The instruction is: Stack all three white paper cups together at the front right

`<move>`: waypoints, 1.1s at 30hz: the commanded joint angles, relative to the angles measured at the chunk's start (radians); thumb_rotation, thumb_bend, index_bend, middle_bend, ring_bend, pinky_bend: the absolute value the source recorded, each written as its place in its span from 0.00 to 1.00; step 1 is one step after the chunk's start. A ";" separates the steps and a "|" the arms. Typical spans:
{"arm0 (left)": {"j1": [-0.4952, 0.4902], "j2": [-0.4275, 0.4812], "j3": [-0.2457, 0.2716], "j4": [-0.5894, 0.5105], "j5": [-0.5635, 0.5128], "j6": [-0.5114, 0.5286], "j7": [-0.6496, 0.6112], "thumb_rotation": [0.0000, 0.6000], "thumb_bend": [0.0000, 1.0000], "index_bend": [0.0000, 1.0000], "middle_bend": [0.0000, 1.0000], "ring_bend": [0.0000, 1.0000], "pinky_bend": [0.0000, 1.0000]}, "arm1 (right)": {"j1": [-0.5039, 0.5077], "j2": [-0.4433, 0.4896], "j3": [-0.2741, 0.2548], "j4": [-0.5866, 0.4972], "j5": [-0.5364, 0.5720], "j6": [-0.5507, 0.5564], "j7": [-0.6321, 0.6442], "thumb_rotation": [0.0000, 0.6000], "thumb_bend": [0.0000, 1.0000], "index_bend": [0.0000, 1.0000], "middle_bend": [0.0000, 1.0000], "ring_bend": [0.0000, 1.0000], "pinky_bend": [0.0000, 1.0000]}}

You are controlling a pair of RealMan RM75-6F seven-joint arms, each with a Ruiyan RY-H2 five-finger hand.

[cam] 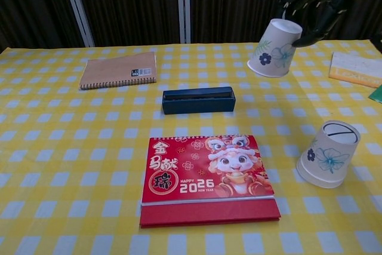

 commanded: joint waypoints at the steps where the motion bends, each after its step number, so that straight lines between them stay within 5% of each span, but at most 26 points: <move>1: 0.007 0.011 0.006 -0.013 0.024 0.011 -0.015 1.00 0.00 0.00 0.00 0.00 0.00 | -0.107 0.160 -0.045 -0.194 -0.073 0.107 -0.034 1.00 0.26 0.45 0.48 0.38 0.43; 7: 0.029 0.037 0.018 -0.027 0.075 0.041 -0.061 1.00 0.00 0.00 0.00 0.00 0.00 | -0.228 0.275 -0.108 -0.331 -0.206 0.199 -0.021 1.00 0.26 0.45 0.48 0.38 0.43; 13: 0.045 0.051 0.029 -0.039 0.112 0.063 -0.077 1.00 0.00 0.00 0.00 0.00 0.00 | -0.306 0.284 -0.172 -0.334 -0.310 0.234 -0.018 1.00 0.27 0.45 0.48 0.38 0.43; 33: 0.051 0.059 0.031 -0.036 0.129 0.066 -0.102 1.00 0.00 0.00 0.00 0.00 0.00 | -0.337 0.239 -0.187 -0.311 -0.348 0.226 -0.055 1.00 0.27 0.45 0.48 0.39 0.43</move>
